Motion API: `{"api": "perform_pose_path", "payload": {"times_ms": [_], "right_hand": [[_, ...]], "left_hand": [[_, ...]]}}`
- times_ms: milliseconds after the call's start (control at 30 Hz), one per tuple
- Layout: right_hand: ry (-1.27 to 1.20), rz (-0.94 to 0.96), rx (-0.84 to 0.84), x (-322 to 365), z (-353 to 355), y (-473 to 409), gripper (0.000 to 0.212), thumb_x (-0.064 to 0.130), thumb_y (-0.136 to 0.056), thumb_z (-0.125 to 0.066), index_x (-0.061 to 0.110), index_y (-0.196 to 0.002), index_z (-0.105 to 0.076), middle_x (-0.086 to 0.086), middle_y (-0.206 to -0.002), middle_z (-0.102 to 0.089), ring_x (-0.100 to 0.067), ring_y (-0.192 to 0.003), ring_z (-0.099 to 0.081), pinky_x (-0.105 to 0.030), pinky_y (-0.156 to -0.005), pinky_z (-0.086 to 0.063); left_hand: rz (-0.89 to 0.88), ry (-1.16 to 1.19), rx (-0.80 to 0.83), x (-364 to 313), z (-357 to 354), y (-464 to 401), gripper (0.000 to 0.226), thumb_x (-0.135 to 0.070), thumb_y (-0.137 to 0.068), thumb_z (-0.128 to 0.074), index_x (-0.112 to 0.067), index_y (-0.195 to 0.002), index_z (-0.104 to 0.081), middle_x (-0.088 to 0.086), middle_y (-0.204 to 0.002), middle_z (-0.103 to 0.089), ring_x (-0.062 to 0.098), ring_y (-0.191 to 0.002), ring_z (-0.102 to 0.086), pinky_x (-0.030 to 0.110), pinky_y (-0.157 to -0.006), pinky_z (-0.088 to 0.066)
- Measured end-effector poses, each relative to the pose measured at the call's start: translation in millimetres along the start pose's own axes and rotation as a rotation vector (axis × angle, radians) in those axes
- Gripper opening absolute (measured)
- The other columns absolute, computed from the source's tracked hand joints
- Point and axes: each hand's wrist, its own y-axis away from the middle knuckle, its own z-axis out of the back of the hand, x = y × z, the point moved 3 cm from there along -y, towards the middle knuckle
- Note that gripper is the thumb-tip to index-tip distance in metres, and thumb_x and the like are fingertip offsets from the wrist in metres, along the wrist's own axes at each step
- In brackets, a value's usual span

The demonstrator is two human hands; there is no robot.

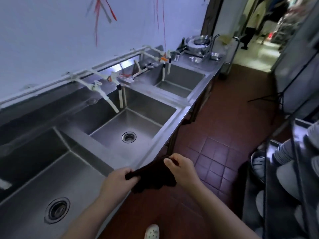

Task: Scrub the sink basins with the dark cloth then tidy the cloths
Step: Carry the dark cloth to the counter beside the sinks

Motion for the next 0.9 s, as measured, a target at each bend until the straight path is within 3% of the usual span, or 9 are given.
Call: {"api": "perform_pose_path", "payload": {"times_ms": [200,467,600,733,900], "right_hand": [[-0.065,-0.075,-0.111,-36.6,66.6,-104.9,0.040,0.026,-0.092,-0.058,0.021,-0.055,-0.042,0.012,-0.045,-0.040,-0.003,-0.045,-0.035,-0.024,-0.047,-0.029],[-0.088,-0.053,-0.263,-81.8,165.6,-219.0,0.040,0.016,-0.089,-0.063,0.029,-0.053,-0.052,0.023,-0.049,-0.054,0.005,-0.050,-0.048,-0.011,-0.049,-0.033],[-0.090,-0.027,-0.287,-118.9,208.2,-289.5,0.039,0.017,-0.089,-0.064,0.028,-0.053,-0.052,0.022,-0.050,-0.054,0.005,-0.051,-0.048,-0.011,-0.050,-0.033],[-0.104,0.007,-0.235,-150.2,260.8,-369.1,0.033,0.018,-0.087,-0.066,0.029,-0.056,-0.058,0.019,-0.053,-0.057,0.002,-0.055,-0.051,-0.018,-0.056,-0.038],[0.011,0.091,-0.172,-165.5,334.8,-464.0,0.032,0.022,-0.085,-0.068,0.039,-0.061,-0.056,0.013,-0.067,-0.061,0.000,-0.068,-0.056,-0.016,-0.061,-0.042]], "left_hand": [[-0.017,0.155,0.053,-71.0,-41.0,-121.2,0.037,-0.015,-0.080,-0.070,-0.022,-0.051,-0.048,-0.011,-0.039,-0.047,0.002,-0.041,-0.043,0.018,-0.044,-0.028],[-0.087,0.227,0.166,-170.6,-99.5,-249.5,0.020,-0.018,-0.080,-0.070,-0.012,-0.063,-0.062,-0.004,-0.051,-0.058,0.002,-0.047,-0.050,0.020,-0.050,-0.037],[-0.068,0.243,0.164,-213.8,-142.5,-306.5,0.023,-0.007,-0.083,-0.067,-0.017,-0.063,-0.062,-0.010,-0.046,-0.058,-0.001,-0.043,-0.053,0.009,-0.044,-0.036],[-0.049,0.224,0.086,-264.6,-178.2,-371.5,0.022,-0.009,-0.081,-0.067,-0.023,-0.065,-0.064,-0.014,-0.052,-0.062,-0.003,-0.049,-0.056,0.010,-0.048,-0.040],[-0.009,0.206,0.001,-329.0,-209.1,-446.1,0.030,-0.017,-0.077,-0.071,-0.040,-0.059,-0.063,-0.020,-0.054,-0.061,-0.004,-0.052,-0.054,0.019,-0.056,-0.040]]}}
